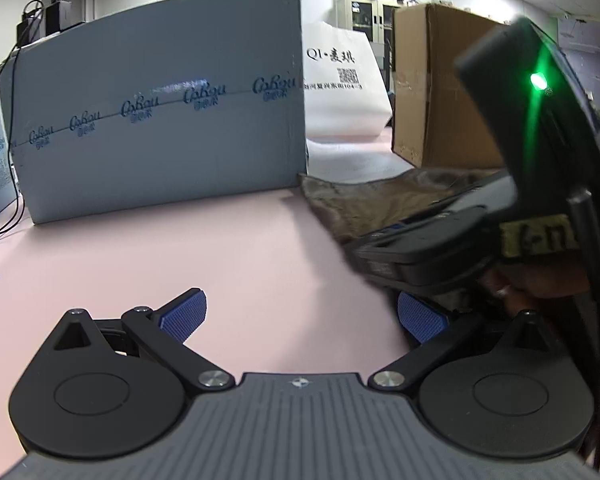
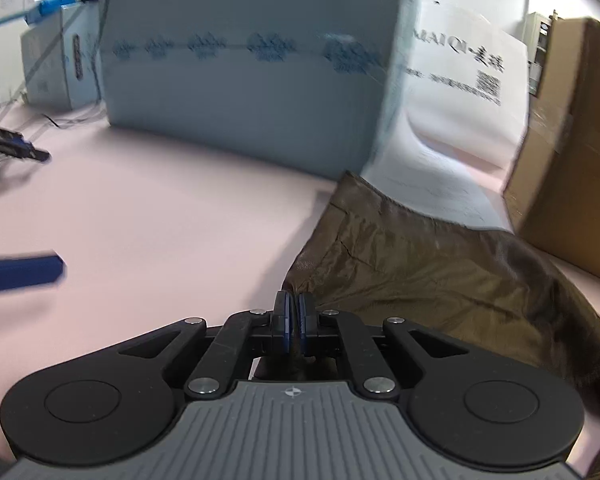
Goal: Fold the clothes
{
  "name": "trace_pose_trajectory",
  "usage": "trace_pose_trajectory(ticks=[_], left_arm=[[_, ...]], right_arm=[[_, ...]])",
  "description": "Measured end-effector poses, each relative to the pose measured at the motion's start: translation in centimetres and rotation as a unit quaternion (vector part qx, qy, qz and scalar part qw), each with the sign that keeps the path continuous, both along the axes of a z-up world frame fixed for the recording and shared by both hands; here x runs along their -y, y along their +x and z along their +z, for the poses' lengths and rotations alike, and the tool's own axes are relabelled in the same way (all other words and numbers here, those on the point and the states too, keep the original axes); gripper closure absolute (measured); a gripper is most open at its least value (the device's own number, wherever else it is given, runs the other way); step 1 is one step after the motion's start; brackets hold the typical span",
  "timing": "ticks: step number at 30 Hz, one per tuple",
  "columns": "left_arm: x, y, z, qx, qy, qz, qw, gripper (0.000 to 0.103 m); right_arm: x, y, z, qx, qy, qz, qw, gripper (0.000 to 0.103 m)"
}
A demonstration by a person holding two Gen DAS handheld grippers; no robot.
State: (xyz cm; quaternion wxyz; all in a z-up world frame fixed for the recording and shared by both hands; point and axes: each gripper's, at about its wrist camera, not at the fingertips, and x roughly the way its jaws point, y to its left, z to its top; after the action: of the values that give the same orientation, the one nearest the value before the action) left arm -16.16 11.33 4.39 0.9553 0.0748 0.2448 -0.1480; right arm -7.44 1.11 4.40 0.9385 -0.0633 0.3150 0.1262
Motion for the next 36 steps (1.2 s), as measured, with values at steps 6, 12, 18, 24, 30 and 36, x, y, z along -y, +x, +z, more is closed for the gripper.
trace_pose_trajectory(ticks=[6, 12, 18, 24, 30, 36], left_arm=[[-4.7, 1.5, -0.4, -0.038, -0.047, 0.067, 0.9959, 0.0], [-9.4, 2.2, -1.1, -0.064, -0.092, 0.112, 0.9874, 0.0], [-9.1, 2.1, -1.0, -0.07, -0.088, 0.101, 0.9885, 0.0], [-8.5, 2.1, -0.9, -0.071, -0.078, 0.088, 0.9906, 0.0], [-7.2, -0.2, -0.7, -0.062, -0.049, 0.044, 0.9959, 0.0], [-5.4, -3.6, -0.3, -0.049, -0.009, -0.014, 0.9986, 0.0]], right_arm=[[-4.5, 2.1, 0.6, -0.01, 0.046, 0.031, 0.998, 0.099], [-8.3, 3.6, 0.4, -0.02, 0.078, 0.072, 0.994, 0.099], [-8.9, 3.4, -0.4, -0.03, 0.08, 0.124, 0.989, 0.076], [-2.8, -2.9, 4.5, 0.056, 0.035, 0.132, 0.989, 0.04], [9.1, -10.8, 6.9, 0.092, 0.005, 0.067, 0.993, 0.031], [17.0, -18.1, 4.1, 0.091, 0.008, 0.02, 0.996, 0.031]])
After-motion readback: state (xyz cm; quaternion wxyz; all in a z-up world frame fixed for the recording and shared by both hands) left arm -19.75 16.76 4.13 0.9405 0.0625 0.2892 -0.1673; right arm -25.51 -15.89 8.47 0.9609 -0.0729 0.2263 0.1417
